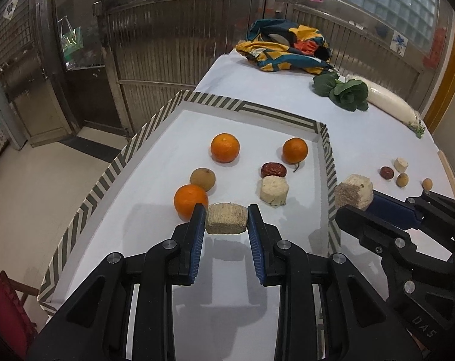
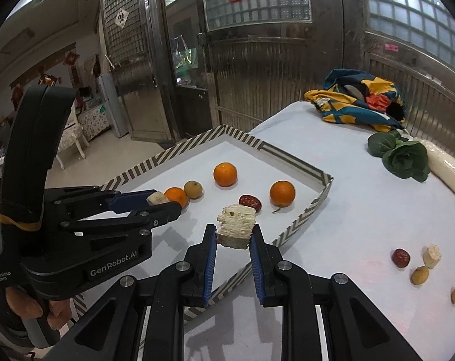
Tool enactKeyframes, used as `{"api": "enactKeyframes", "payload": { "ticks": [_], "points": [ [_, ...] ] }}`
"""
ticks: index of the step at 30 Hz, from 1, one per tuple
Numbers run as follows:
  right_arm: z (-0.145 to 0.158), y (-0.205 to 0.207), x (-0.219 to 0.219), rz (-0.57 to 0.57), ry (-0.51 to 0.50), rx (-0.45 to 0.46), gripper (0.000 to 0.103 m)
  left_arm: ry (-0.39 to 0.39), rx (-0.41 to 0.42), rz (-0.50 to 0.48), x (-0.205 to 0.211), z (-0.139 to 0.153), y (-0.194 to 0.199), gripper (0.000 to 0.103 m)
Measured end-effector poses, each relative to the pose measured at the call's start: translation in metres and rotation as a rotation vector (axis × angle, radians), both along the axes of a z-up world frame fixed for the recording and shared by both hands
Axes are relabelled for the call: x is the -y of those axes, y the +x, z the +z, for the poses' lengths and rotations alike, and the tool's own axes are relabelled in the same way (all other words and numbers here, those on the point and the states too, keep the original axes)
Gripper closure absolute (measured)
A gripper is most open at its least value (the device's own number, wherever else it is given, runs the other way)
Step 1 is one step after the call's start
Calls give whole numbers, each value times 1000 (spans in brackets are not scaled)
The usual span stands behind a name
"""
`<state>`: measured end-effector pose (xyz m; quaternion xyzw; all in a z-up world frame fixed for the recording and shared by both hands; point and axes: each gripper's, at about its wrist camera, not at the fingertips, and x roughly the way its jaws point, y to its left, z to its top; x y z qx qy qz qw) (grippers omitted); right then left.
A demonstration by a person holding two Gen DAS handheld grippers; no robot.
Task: Organize fruits
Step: 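Carry both yam pieces into the tray and open both grippers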
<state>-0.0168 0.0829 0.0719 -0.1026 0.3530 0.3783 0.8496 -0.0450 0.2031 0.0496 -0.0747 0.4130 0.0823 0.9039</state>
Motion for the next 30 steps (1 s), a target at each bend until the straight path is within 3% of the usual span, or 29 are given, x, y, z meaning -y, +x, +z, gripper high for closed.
{"api": "enactKeyframes", "payload": {
  "ticks": [30],
  "points": [
    [-49,28,-60,97,-161,-85,82,-5,-104,61,-20,-21,12,76]
  ]
}}
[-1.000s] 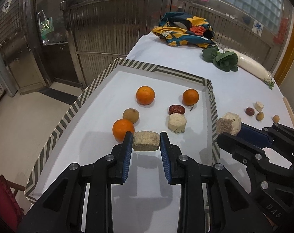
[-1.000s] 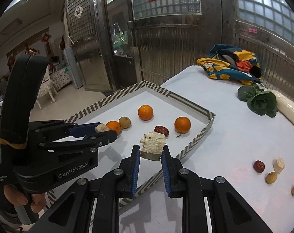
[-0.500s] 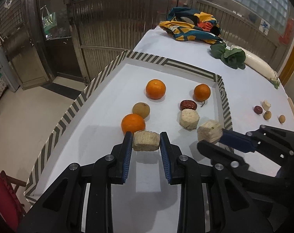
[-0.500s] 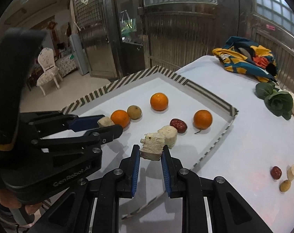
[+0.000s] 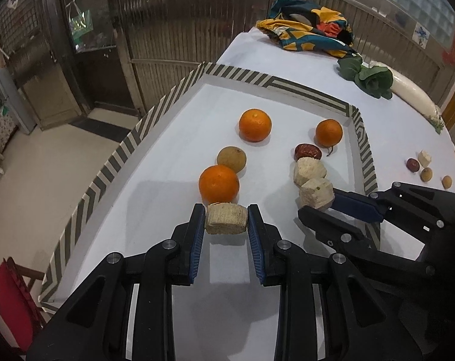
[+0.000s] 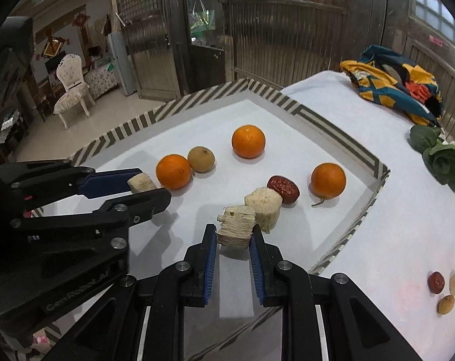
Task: Organize fruits
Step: 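Carry both yam pieces into the tray and open both grippers, then withdraw both grippers from the tray toward the remaining fruit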
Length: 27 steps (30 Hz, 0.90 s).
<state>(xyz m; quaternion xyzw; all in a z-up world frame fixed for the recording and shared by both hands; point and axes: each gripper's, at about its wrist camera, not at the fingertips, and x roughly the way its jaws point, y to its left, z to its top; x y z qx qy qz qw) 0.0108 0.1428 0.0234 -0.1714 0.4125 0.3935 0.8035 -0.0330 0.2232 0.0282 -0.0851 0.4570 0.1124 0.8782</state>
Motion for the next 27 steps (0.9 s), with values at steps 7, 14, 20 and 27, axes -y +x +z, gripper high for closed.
{"api": "enactKeyframes", "payload": {
  "ticks": [7,14,20,27],
  "points": [
    [3,0,4,-11,15,-2,80,-33,-23,0,-4,-3,0,66],
    [18,-7,22,-42,76,5,78,-58,32,23,-3,8,-7,44],
    [39,-19,47,-83,146,32,76,-23,83,-21,22,22,-12,44],
    [51,-23,96,-175,170,52,74,-66,110,-106,61,32,-4,44]
  ]
}}
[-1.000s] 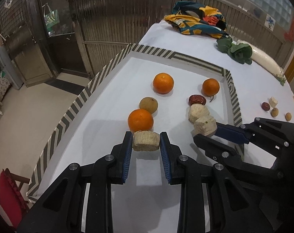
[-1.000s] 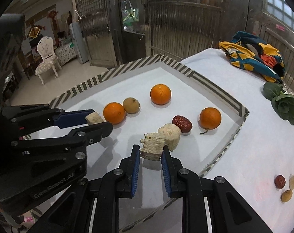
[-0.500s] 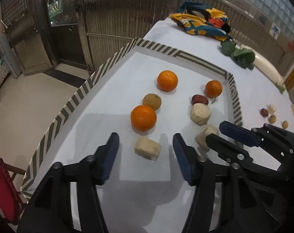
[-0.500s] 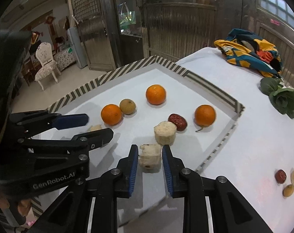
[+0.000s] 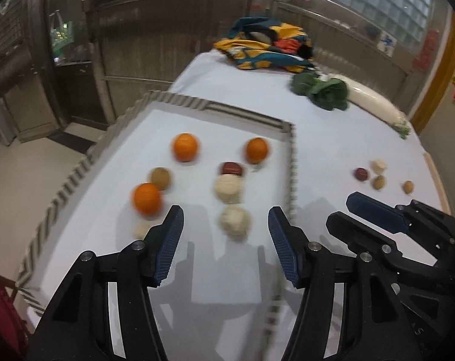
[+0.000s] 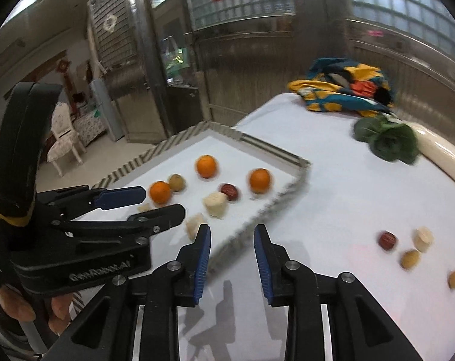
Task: Organize fruits
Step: 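Withdraw both grippers from the tray toward the remaining fruit, then grasp a red date with the left gripper while the right gripper grasps a tan round fruit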
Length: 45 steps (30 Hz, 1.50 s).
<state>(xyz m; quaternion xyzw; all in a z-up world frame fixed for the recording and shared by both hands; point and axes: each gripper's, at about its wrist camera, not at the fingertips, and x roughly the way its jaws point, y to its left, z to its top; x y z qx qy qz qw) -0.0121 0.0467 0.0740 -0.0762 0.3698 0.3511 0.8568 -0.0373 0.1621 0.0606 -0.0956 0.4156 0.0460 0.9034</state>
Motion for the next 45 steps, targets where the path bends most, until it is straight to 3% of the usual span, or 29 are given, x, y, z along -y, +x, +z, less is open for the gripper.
{"api": "enactKeyframes", "payload": {
  "ticks": [12,23,30,42,45],
  "points": [
    [-22,16,122,-214,-51,-44,73,-4,-25,-183,87,-5,34,44],
    [-38,39,204,-326,-71,-75,73,20,-70,-221,146,-28,93,44],
    [-45,49,220,-323,-16,-95,73,47,-60,-232,165,-42,126,44],
    [-52,57,210,-292,-62,-100,72,62,-44,-246,172,-52,149,45],
    [-52,62,203,-277,-89,-84,72,94,-36,-232,172,-52,146,70]
  ]
}}
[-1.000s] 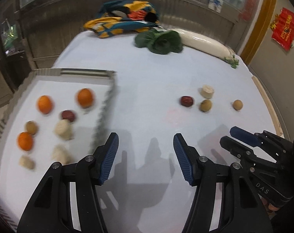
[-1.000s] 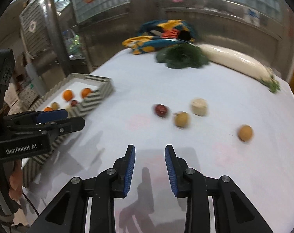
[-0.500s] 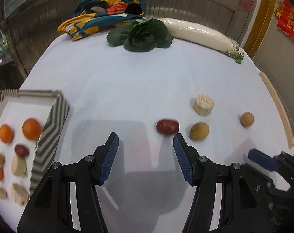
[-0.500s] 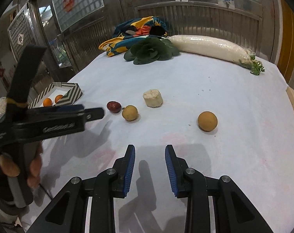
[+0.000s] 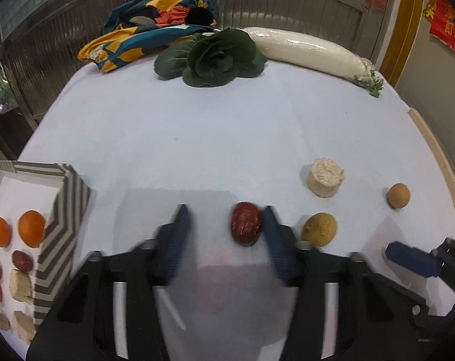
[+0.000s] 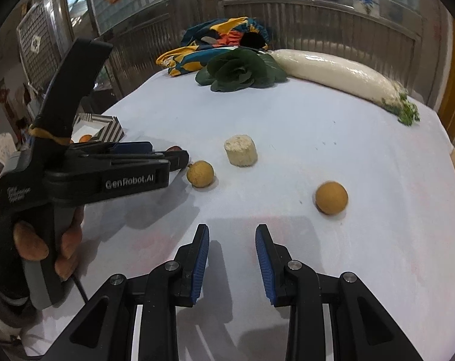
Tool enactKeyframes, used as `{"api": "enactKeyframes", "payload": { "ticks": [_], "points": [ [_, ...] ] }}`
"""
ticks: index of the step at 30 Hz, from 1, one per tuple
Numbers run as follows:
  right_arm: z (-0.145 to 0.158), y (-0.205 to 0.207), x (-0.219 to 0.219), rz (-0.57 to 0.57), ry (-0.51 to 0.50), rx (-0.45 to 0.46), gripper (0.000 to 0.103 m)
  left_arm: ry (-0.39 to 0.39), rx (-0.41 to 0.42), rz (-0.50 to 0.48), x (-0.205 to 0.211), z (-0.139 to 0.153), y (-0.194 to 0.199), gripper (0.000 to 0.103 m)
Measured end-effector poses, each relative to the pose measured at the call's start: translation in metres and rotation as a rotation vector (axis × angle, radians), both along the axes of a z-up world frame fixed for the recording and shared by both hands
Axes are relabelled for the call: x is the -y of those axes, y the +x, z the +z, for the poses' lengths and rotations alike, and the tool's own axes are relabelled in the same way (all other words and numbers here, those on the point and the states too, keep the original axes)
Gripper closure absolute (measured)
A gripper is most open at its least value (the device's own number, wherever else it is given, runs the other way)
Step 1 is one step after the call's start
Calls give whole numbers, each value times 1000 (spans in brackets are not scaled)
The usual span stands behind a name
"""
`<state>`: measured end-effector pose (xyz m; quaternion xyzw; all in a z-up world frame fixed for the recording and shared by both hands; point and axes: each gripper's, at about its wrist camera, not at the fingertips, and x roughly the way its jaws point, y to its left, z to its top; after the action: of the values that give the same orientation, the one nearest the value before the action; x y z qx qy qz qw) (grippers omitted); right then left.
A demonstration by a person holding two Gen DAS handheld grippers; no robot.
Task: Organize fruits
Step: 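Grasp a red date with the left gripper while the right gripper grasps a tan round fruit, then carry the date and tan fruit into the tray and open both grippers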
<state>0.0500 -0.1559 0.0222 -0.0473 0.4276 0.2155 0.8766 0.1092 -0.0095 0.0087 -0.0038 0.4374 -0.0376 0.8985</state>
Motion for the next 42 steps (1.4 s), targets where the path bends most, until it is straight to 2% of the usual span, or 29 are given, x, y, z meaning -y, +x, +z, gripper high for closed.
{"api": "enactKeyframes", "payload": {
  "ticks": [1,2,9,16,18,20,26,34,42],
  "points": [
    [0,2,-3,6,-1,1,72,-7,0,6,-3,1,-1,80],
    [0,4,-5,9,1,2,72,-23,-3,9,-6,1,-1,82],
    [5,19,-33,44,15,49,72,-56,-22,62,-22,5,-12,82],
    [-7,44,-50,49,0,7,72,-137,-57,47,-32,8,-24,82],
    [-9,47,-51,44,-8,1,79,-143,-62,49,-32,8,-26,82],
    [-8,47,-52,47,-7,11,79,-151,-64,43,-33,9,-30,82],
    [-3,30,-47,30,4,14,79,-131,-37,32,-36,18,-49,82],
    [17,-14,-43,-11,46,61,79,-76,10,37,-42,26,-77,82],
    [20,-41,-57,-6,79,65,79,-43,62,34,-52,38,-105,82]
  ]
}}
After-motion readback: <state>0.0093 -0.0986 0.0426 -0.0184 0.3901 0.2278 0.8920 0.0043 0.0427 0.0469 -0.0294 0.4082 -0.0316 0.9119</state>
